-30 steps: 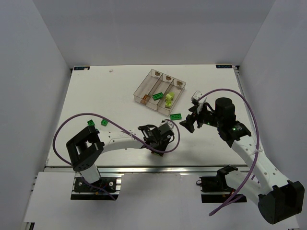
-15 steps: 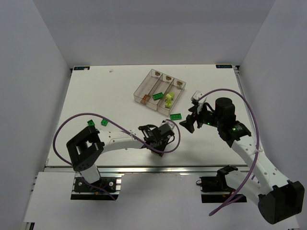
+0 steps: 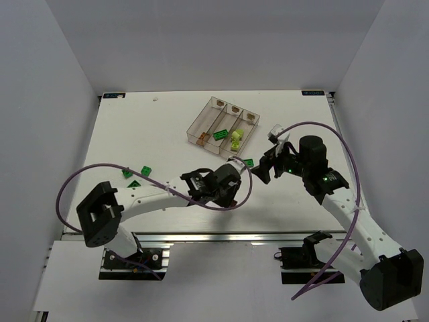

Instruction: Sort the legos into containers by color

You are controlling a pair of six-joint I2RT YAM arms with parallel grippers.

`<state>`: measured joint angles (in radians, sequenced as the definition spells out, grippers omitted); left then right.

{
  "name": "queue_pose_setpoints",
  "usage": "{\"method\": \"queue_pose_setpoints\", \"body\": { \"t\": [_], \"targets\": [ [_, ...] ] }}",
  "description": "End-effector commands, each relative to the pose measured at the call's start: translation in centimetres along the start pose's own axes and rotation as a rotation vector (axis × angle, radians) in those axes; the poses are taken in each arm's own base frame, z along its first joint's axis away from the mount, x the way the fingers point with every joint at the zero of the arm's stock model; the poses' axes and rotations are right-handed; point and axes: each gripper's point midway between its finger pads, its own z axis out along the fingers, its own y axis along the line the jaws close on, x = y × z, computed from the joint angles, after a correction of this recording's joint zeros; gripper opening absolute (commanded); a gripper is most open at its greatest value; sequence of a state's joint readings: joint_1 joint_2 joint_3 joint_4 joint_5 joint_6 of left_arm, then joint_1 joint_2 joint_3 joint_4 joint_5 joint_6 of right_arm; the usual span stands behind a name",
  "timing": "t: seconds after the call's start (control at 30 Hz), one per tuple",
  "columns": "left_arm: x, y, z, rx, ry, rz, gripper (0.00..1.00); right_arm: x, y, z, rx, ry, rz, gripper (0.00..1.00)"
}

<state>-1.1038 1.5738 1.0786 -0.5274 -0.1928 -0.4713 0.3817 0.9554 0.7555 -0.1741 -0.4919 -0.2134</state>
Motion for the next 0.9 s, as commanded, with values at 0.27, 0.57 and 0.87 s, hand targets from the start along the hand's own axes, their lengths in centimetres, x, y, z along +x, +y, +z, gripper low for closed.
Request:
{"method": "queue_pose_setpoints", "body": {
  "t": [0.27,0.57,0.87],
  "targets": [
    [-8.8,0.5,-5.5,0.147,-0.32,-0.009,0.14,-1.8,-0.2,-0.2,0.017,-0.094,0.146,0.76],
    [-11.4,2.3,-5.3,0.143,-0.368,0.073,0.08,-1.8,2.1,-0.1,-0.117,-0.104,0.142,0.6],
    [-11.6,2.1,-5.5,0.24,-0.43,0.099,0.07,-1.0,3.1,0.5,-0.196,-0.088,0.167,0.63]
  ]
}}
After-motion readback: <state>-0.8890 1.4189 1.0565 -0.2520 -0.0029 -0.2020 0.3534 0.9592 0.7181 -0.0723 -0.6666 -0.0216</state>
